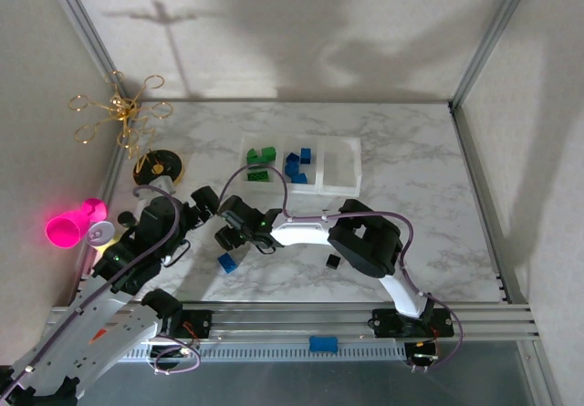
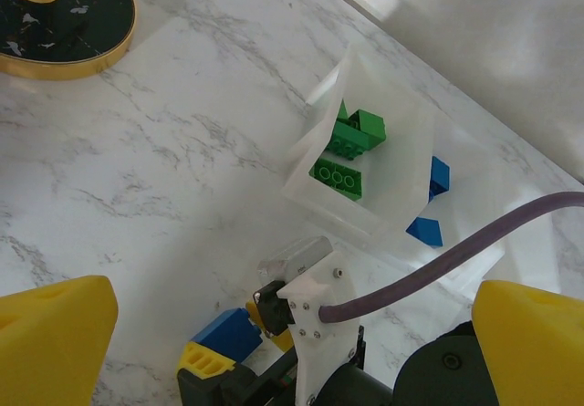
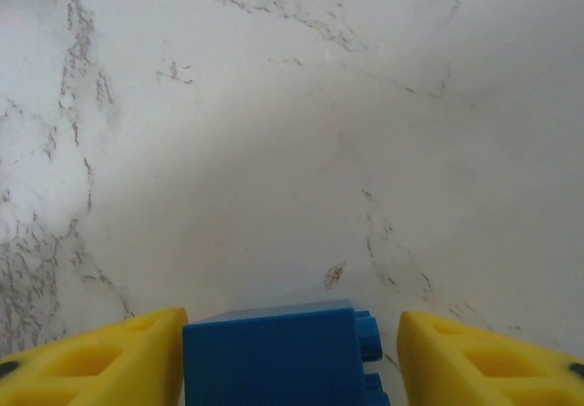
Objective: Sort the legos into containers by color
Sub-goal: Pick up the lego from the center of the table, then place the lego in the container.
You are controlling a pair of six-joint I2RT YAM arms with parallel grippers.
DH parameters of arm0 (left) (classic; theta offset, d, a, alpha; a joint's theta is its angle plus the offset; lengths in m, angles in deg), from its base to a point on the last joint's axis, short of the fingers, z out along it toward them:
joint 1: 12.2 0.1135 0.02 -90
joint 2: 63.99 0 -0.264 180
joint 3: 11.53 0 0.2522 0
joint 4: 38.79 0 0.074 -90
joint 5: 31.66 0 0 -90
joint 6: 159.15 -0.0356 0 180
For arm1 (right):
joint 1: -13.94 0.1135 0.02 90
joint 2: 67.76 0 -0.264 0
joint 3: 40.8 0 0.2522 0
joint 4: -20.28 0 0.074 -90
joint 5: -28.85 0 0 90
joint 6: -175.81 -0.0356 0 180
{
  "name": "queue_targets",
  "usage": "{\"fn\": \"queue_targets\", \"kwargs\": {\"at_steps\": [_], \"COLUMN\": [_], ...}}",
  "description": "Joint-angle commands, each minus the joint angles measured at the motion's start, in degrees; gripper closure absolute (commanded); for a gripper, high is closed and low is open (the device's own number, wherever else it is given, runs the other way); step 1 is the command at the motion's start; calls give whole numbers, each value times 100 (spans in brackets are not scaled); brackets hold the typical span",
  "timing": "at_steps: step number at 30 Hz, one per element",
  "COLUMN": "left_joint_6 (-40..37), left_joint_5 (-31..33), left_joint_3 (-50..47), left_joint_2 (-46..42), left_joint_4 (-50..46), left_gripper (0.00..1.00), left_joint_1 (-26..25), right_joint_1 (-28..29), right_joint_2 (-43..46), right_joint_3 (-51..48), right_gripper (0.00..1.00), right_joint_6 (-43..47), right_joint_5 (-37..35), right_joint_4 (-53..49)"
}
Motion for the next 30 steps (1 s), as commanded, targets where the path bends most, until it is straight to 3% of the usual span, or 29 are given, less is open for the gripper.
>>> {"fn": "queue_targets", "kwargs": {"at_steps": [1,19,30], "left_joint_6": [53,-45,-269], "left_joint_5": [111,-225,-799], "left_joint_3": [-91,224,309], "left_joint_2": [-31,98,684], "left_joint_4": [-19,147,718], "left_gripper": [0,0,0], "left_joint_1": [-19,-19,-19], "right_joint_1": [45,-327,-1589], "right_joint_2": [4,1436,2222], "right_joint_3": [41,-688,-849], "right_gripper": [43,57,57], "right_joint_6": [39,-361,-401], "right_joint_5": [-154,-34,-205], "right_joint_4": [-78,-112,-656]}}
